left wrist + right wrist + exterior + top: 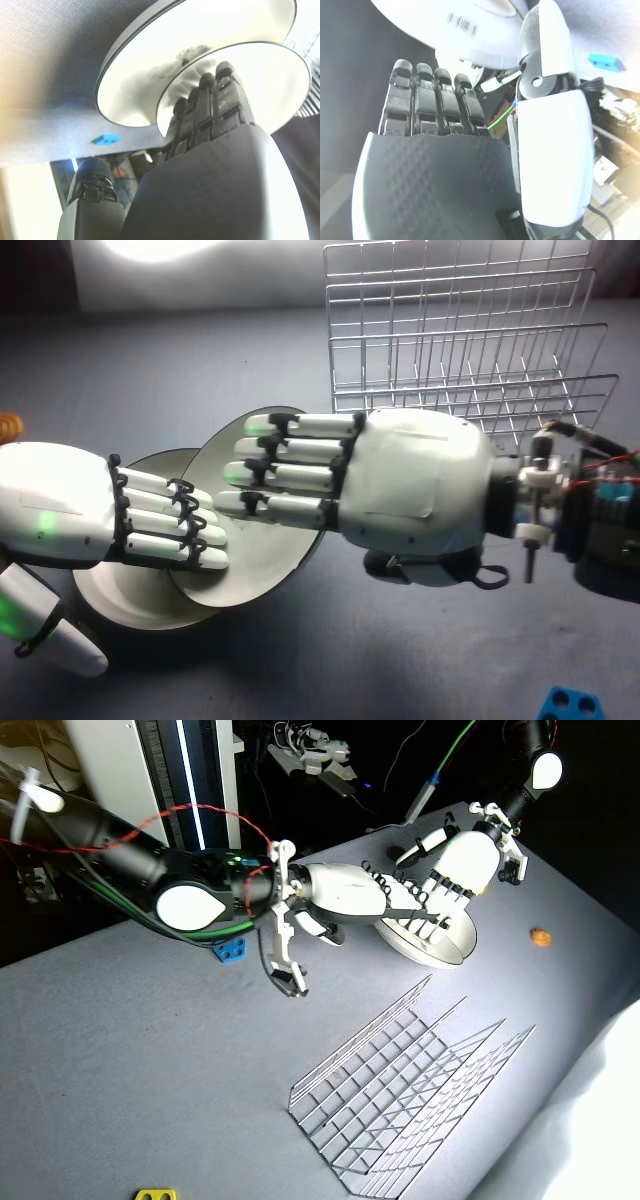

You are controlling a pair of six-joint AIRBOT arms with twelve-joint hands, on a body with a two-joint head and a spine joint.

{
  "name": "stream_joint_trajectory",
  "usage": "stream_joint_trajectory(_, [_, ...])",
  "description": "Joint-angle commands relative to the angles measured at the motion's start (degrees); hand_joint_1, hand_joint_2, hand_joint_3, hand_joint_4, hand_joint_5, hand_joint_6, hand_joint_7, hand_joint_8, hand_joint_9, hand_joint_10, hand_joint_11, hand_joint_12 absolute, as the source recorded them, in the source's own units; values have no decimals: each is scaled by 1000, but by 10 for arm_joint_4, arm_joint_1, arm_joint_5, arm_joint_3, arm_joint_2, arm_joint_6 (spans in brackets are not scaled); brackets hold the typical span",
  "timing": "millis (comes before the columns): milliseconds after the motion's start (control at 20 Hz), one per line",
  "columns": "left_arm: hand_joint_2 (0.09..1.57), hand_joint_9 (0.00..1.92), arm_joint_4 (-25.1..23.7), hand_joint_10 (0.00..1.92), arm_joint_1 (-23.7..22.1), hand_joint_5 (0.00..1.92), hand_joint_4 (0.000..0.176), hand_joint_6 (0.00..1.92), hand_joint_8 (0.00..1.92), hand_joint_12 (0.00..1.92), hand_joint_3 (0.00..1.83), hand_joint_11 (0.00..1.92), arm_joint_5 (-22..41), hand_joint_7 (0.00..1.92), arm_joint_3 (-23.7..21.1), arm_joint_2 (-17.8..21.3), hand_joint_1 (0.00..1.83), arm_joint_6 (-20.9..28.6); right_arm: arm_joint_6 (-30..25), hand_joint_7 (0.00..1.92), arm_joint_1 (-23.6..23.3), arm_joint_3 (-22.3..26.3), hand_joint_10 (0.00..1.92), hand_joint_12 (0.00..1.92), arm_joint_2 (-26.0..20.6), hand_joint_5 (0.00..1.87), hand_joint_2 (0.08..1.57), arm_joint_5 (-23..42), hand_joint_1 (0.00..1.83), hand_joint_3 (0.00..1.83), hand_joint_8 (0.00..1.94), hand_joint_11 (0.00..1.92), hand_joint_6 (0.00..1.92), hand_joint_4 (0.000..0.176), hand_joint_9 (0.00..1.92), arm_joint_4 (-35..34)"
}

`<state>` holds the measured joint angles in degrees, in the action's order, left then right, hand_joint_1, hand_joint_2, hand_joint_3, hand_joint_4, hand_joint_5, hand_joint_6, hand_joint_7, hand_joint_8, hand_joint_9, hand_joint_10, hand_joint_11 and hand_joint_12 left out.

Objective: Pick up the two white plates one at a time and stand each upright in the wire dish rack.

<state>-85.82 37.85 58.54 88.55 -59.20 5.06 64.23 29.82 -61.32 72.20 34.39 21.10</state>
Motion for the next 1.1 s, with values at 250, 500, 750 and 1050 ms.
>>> stream_joint_trajectory(250, [1115,0,11,0,-2,68,0,0,0,0,0,0,17,14,0,-14,0,2,41,0,-8,-42,0,0,50,14,1039,71,1137,5,0,0,5,0,0,-43])
stream_joint_trajectory(500, [1115,0,11,0,-2,68,0,1,0,0,0,0,17,11,0,-14,0,2,69,4,-6,-75,0,3,80,85,1053,88,1101,7,1,6,20,0,0,-58])
stream_joint_trajectory(750, [1119,0,12,0,-2,56,0,1,0,0,1,0,17,2,0,-15,0,2,69,315,-6,-92,21,781,94,349,1073,93,1069,12,13,0,13,0,281,-59])
stream_joint_trajectory(1050, [1120,0,12,0,-3,81,0,11,5,0,2,0,17,16,2,-16,0,2,69,873,-6,-93,38,939,94,890,1046,107,1057,0,15,474,26,0,835,-59])
